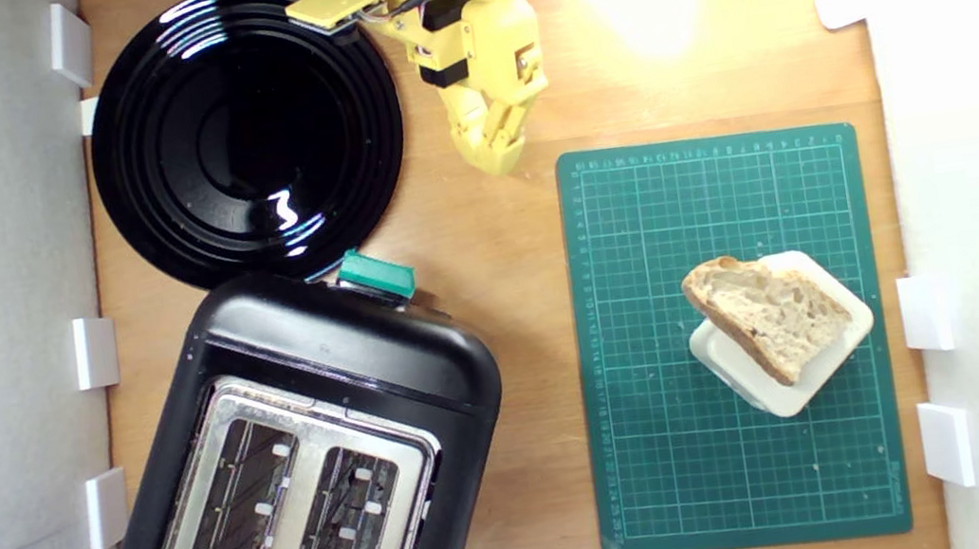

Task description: Pick bread and place in toaster

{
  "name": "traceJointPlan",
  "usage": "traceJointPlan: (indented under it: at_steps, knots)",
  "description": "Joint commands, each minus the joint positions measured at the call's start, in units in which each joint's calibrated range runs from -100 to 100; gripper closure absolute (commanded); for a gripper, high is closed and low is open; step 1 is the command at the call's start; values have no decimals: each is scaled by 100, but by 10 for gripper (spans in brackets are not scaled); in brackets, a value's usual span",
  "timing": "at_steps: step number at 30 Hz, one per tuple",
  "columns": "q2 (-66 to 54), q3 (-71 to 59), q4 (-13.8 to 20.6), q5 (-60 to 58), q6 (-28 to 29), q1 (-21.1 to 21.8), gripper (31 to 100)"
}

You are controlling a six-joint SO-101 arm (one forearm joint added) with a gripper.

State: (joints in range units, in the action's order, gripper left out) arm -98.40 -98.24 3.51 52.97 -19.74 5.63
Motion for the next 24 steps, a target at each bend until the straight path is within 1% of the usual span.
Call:
traceJointPlan:
  at_steps: [1, 6, 11, 14, 16, 17, 21, 23, 24]
  knots:
    - [15, 6, 21, 19, -27, -47, 905]
    - [556, 133, 12, -143, -32, 17, 905]
    - [1421, 169, -6, -1636, 20, 106, 905]
    - [2137, 197, -396, -2720, 15, 130, 905]
    - [2519, 324, -569, -3164, 10, 138, 905]
    - [3260, 678, -922, -3607, 15, 243, 905]
    - [4350, 1359, -1212, -3863, 25, 493, 905]
    - [4799, 1567, -1230, -4204, 83, 573, 905]
    - [5007, 1631, -1140, -4452, 198, 597, 906]
